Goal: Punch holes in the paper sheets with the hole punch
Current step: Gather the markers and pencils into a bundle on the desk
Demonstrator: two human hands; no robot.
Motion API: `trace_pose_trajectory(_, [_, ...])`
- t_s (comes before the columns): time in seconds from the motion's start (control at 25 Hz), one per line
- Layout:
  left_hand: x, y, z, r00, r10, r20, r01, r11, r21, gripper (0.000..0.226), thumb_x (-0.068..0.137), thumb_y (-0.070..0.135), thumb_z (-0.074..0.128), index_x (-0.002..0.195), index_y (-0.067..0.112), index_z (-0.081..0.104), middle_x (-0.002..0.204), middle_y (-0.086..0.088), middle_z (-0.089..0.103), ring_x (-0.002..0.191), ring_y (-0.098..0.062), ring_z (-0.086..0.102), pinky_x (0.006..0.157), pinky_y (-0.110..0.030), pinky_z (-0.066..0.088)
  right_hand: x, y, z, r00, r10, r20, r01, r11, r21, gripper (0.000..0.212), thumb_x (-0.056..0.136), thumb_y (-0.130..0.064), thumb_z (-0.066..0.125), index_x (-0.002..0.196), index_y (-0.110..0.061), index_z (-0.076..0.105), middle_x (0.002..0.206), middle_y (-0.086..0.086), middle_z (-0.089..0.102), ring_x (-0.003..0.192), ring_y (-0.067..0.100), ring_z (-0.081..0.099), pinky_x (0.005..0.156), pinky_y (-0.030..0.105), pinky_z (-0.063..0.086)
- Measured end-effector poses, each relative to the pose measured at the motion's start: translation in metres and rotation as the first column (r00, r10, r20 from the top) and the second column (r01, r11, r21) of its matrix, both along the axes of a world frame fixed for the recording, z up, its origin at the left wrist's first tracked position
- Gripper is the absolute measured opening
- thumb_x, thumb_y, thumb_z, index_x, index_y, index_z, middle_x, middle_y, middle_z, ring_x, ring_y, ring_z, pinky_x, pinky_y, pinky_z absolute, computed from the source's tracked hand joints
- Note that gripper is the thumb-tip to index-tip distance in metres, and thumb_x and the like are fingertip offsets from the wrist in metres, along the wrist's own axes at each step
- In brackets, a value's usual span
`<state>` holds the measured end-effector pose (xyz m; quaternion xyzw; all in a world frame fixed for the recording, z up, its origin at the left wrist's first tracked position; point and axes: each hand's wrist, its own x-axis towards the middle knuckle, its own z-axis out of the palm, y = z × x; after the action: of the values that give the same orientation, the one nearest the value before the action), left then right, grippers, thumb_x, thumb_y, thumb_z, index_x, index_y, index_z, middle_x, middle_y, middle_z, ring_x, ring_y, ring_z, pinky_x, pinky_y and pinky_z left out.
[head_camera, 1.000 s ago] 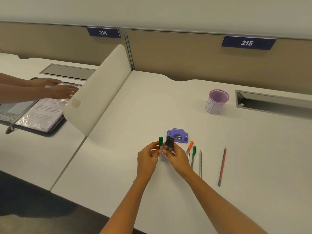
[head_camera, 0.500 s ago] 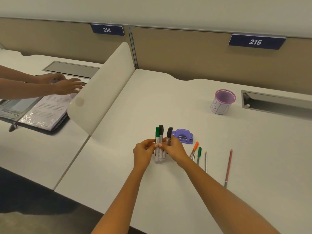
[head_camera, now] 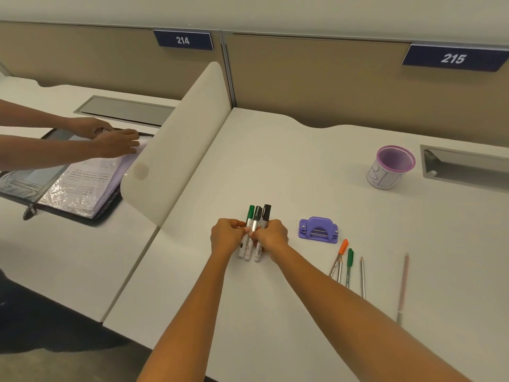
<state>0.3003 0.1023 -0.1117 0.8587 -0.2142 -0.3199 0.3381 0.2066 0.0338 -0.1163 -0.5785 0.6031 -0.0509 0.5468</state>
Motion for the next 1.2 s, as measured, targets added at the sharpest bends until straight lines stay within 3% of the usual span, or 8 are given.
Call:
trace_pose_trajectory(0.24, [0.008,0.002,-0.004,0.998,-0.008,0.057,0.005,0.999,0.043,0.029,0.082,0.024,0.072,0.108,0.012,0.073,0.099,-0.010,0.074,0.085,-0.025,0.070,0.084,-0.040,0.058,0.011,0.000,0.000,0.998,0.050,-0.042,-0.052,0.998,-0.043,0.051,0.070,-0.041,0.081,0.105,-0.009,0.063,0.100,0.008,0.069,0.092,0.026,0.069,0.082,0.038,0.057])
trace_pose_trajectory(0.44, [0.009,0.002,0.000,0.998,-0.002,0.056,-0.001,0.999,0.046,0.028,0.082,0.024,0.071,0.107,0.014,0.072,0.097,-0.008,0.074,0.082,-0.024,0.070,0.081,-0.039,0.059,0.008,0.002,0.002,0.999,0.048,-0.018,-0.049,0.997,-0.065,0.050,0.068,-0.046,0.081,0.099,-0.009,0.066,0.095,0.007,0.072,0.087,0.024,0.070,0.077,0.036,0.057])
trace_pose_trajectory(0.6, [0.007,0.002,0.000,0.998,0.009,0.062,-0.012,0.999,0.048,0.025,0.079,0.023,0.071,0.104,0.016,0.073,0.097,-0.007,0.075,0.084,-0.024,0.070,0.081,-0.039,0.059,0.006,0.004,0.003,1.000,0.014,0.009,-0.014,0.999,-0.050,0.043,0.069,-0.042,0.082,0.093,-0.007,0.070,0.089,0.009,0.073,0.079,0.026,0.073,0.073,0.040,0.061])
trace_pose_trajectory(0.76, [0.006,0.004,0.002,0.997,-0.006,0.071,0.002,0.998,0.066,0.023,0.079,0.024,0.071,0.102,0.018,0.073,0.095,-0.003,0.075,0.086,-0.022,0.069,0.078,-0.032,0.056,0.011,0.008,0.002,0.996,0.042,-0.079,-0.049,0.994,-0.099,0.028,0.076,-0.031,0.077,0.092,-0.010,0.070,0.092,0.012,0.074,0.079,0.029,0.072,0.074,0.043,0.060])
trace_pose_trajectory(0.96, [0.007,0.005,0.001,0.996,-0.041,0.082,0.036,0.997,0.065,0.025,0.081,0.022,0.068,0.106,0.017,0.072,0.096,-0.004,0.075,0.085,-0.021,0.068,0.076,-0.029,0.053,0.010,0.012,0.006,0.992,0.051,-0.115,-0.069,0.985,-0.157,0.036,0.080,-0.024,0.074,0.109,-0.009,0.060,0.104,0.009,0.066,0.093,0.029,0.067,0.078,0.040,0.058])
trace_pose_trajectory(1.2, [0.003,0.002,0.003,0.987,-0.068,0.144,0.059,0.996,0.065,0.031,0.084,0.015,0.063,0.114,0.016,0.070,0.104,-0.007,0.074,0.091,-0.024,0.068,0.073,-0.026,0.049,0.011,0.014,0.002,0.991,0.056,-0.122,-0.078,0.979,-0.187,0.034,0.081,-0.026,0.073,0.108,-0.009,0.060,0.105,0.011,0.068,0.091,0.028,0.068,0.075,0.039,0.058])
